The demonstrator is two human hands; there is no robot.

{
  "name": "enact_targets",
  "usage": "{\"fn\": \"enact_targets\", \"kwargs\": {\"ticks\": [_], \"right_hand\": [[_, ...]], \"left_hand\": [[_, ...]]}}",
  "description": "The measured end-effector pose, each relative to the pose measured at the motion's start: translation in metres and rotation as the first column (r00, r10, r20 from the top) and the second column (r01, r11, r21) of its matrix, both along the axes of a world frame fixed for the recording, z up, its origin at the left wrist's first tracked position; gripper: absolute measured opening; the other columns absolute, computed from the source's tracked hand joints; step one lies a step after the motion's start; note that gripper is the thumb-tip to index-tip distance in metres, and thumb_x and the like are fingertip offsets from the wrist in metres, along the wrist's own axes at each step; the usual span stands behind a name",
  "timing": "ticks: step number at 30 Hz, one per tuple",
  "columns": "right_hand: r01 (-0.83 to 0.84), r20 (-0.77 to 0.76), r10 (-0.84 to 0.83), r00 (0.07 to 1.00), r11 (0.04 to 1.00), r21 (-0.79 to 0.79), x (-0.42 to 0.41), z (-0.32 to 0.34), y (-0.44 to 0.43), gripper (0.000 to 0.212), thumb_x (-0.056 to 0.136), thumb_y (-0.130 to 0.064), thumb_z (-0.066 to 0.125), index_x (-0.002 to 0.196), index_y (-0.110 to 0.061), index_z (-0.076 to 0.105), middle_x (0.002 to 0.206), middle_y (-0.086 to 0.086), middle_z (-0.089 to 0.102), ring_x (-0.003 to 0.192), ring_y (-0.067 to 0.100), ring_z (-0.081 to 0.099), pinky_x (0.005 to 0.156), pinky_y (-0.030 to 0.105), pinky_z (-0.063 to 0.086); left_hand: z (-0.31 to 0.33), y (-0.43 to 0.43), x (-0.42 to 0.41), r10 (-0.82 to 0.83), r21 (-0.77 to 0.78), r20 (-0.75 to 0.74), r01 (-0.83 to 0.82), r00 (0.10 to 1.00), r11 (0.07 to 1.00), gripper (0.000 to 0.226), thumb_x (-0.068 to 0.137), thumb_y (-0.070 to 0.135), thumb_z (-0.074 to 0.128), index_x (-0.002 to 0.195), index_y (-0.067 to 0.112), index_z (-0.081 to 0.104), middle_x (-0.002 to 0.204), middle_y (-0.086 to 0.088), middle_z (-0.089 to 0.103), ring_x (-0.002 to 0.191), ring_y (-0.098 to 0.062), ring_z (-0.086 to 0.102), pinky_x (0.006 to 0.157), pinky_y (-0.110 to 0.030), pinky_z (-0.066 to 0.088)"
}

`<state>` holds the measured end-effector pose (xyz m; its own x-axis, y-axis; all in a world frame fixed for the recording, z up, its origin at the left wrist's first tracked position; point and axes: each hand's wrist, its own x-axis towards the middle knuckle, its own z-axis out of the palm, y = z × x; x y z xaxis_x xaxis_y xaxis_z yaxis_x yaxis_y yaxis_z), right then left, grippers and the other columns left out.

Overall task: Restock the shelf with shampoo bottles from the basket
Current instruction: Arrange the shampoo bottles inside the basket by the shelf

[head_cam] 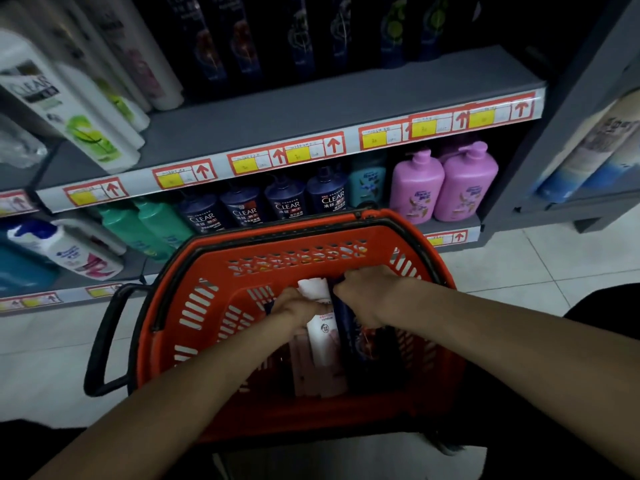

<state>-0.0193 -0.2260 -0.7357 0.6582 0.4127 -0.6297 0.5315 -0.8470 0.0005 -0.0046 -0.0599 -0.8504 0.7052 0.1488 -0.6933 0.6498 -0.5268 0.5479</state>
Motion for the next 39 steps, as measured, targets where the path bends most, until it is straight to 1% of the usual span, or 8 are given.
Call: {"fn": "enact_targets", "kwargs": {"ticks": [5,10,14,19,26,32,36,39], "right_hand": [[-0.024,0.018,0.024,1.000,1.000,0.006,-0.002,0.002,-0.002,0.038,0.093,-0.011,0.065,0.130,-0.014,0.059,0.124,0.008,0.059,0.110,0.028,0.061,0.076,0.037,0.049],[-0.028,0.000,0.028,1.000,0.997,0.070,-0.002,0.006,0.006,0.044,0.092,-0.019,0.069,0.133,-0.017,0.055,0.124,0.007,0.058,0.110,0.028,0.061,0.080,0.037,0.052],[0.086,-0.051,-0.075,0.996,0.964,0.253,-0.004,0.007,0.019,0.055,0.083,-0.032,0.079,0.130,-0.018,0.054,0.124,0.006,0.058,0.112,0.028,0.060,0.090,0.038,0.053],[0.232,-0.117,-0.201,0.973,0.790,0.567,-0.006,0.012,0.043,0.078,0.073,-0.039,0.085,0.140,-0.027,0.048,0.136,-0.003,0.060,0.121,0.022,0.059,0.100,0.042,0.051],[0.265,0.008,-0.404,0.915,0.614,0.744,0.004,0.022,0.059,0.085,0.070,-0.057,0.082,0.141,-0.034,0.042,0.127,-0.008,0.054,0.111,0.015,0.057,0.090,0.040,0.054],[0.259,0.093,-0.492,0.865,0.598,0.758,0.002,0.024,0.077,0.070,0.067,-0.059,0.085,0.120,-0.029,0.049,0.111,-0.010,0.056,0.095,0.012,0.060,0.076,0.036,0.055],[0.389,-0.087,-0.532,0.843,0.489,0.781,0.002,0.033,0.087,0.056,0.068,-0.036,0.088,0.112,-0.027,0.055,0.100,-0.011,0.064,0.085,0.007,0.064,0.072,0.037,0.058],[0.562,-0.340,-0.541,0.769,0.320,0.763,0.003,0.042,0.089,0.054,0.074,-0.024,0.084,0.118,-0.028,0.053,0.101,-0.012,0.063,0.086,0.007,0.065,0.069,0.032,0.057]], "left_hand": [[0.032,0.028,-0.016,0.039,-0.190,-0.046,-0.048,0.998,0.981,0.048,0.069,0.020,0.093,0.110,0.012,0.069,0.104,-0.008,0.077,0.096,-0.023,0.074,0.078,-0.039,0.063],[0.070,0.049,-0.038,0.072,-0.310,0.093,-0.039,0.993,0.950,0.043,0.075,0.011,0.087,0.115,0.012,0.070,0.103,-0.005,0.078,0.098,-0.018,0.074,0.085,-0.038,0.062],[0.110,0.064,-0.038,0.103,-0.284,0.245,-0.030,0.964,0.958,0.036,0.077,0.008,0.085,0.111,0.007,0.073,0.101,-0.005,0.079,0.092,-0.014,0.075,0.071,-0.024,0.061],[0.161,0.085,-0.035,0.237,-0.382,0.393,-0.077,0.889,0.921,0.028,0.079,0.009,0.084,0.105,0.013,0.075,0.096,0.000,0.079,0.087,-0.011,0.076,0.064,-0.020,0.058],[0.178,0.080,-0.019,0.458,-0.518,0.416,-0.210,0.786,0.829,0.030,0.077,0.013,0.086,0.104,0.010,0.074,0.093,-0.002,0.079,0.085,-0.016,0.077,0.078,-0.034,0.063],[0.179,0.078,-0.013,0.526,-0.515,0.402,-0.290,0.749,0.807,0.038,0.070,0.033,0.091,0.098,0.014,0.074,0.085,-0.001,0.079,0.078,-0.016,0.077,0.073,-0.038,0.064],[0.187,0.077,-0.012,0.501,-0.485,0.390,-0.290,0.773,0.825,0.045,0.070,0.049,0.087,0.098,0.017,0.071,0.086,-0.002,0.078,0.075,-0.017,0.076,0.074,-0.038,0.064],[0.191,0.080,-0.010,0.489,-0.493,0.351,-0.287,0.799,0.821,0.060,0.072,0.062,0.079,0.105,0.013,0.069,0.094,-0.008,0.076,0.082,-0.019,0.073,0.082,-0.040,0.063]]}}
